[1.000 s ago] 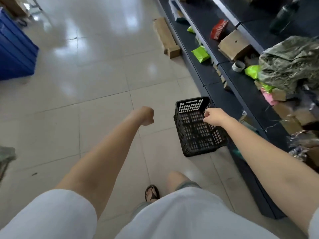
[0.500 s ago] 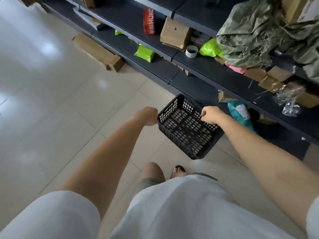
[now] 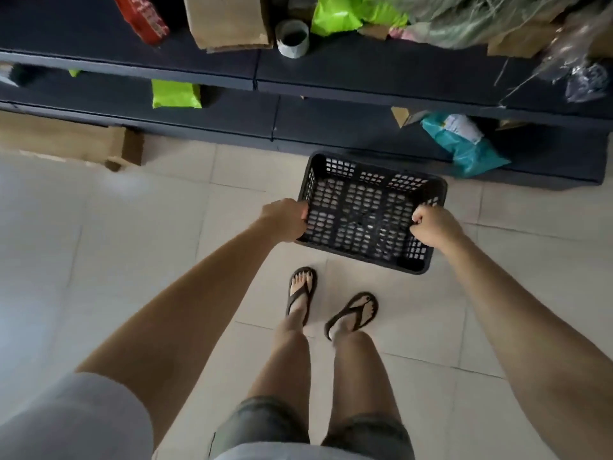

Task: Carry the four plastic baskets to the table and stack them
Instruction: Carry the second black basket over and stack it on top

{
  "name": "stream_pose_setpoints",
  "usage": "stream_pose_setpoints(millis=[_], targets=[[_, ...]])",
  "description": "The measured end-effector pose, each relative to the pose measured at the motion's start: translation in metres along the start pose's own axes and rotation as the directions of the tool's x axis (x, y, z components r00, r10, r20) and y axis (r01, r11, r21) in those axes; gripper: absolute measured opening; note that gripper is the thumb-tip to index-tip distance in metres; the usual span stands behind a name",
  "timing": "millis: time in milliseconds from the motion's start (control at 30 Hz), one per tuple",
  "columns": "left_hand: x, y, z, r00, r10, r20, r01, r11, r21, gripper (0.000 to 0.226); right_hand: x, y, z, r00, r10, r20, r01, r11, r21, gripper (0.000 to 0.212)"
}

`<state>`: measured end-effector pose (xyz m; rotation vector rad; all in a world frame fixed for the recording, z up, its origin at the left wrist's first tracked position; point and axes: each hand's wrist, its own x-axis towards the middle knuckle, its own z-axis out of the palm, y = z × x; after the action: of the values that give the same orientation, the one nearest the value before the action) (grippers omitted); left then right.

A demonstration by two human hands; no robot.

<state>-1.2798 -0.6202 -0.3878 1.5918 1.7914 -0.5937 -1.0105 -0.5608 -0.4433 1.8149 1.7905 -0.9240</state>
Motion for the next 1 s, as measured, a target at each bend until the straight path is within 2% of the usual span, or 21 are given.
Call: stream_pose_setpoints(millis=[200, 400, 533, 633, 700, 800, 900, 1000], targets=[[0.118, -0.021, 0.059, 0.999, -0.004, 0.037, 0.003, 1.000, 0.003, 0.039, 0.072, 0.042, 0.074, 0.982, 0.188, -0.024, -0.185, 0.977, 0.104, 0.030], [0.223, -0.039, 0.136, 0.999, 0.038, -0.014, -0.036, 0.991, 0.129, 0.048, 0.166, 0.092, 0.144, 0.930, 0.354, -0.100, -0.345, 0.933, 0.101, 0.050], [0.277, -0.049, 0.181, 0.997, -0.050, -0.057, 0.058, 0.986, 0.156, 0.054, 0.219, 0.111, 0.182, 0.901, 0.405, -0.157, -0.405, 0.914, 0.034, 0.058], [0.301, -0.052, 0.214, 0.990, -0.135, -0.029, 0.137, 0.986, 0.093, 0.058, 0.245, 0.120, 0.204, 0.876, 0.443, -0.192, -0.438, 0.896, 0.072, 0.057], [0.315, -0.053, 0.231, 0.990, -0.139, -0.036, 0.138, 0.990, -0.016, 0.056, 0.255, 0.124, 0.214, 0.859, 0.467, -0.211, -0.456, 0.884, 0.101, 0.059], [0.324, -0.049, 0.238, 0.962, -0.211, -0.176, 0.175, 0.965, -0.197, 0.053, 0.258, 0.131, 0.222, 0.854, 0.456, -0.251, -0.441, 0.890, 0.114, 0.061], [0.323, -0.046, 0.233, 0.931, -0.250, -0.266, 0.205, 0.961, -0.185, 0.058, 0.253, 0.141, 0.219, 0.877, 0.393, -0.277, -0.383, 0.919, 0.092, 0.065], [0.317, -0.044, 0.223, 0.927, -0.241, -0.288, 0.183, 0.959, -0.216, 0.048, 0.241, 0.151, 0.210, 0.889, 0.368, -0.271, -0.351, 0.930, 0.112, 0.067]])
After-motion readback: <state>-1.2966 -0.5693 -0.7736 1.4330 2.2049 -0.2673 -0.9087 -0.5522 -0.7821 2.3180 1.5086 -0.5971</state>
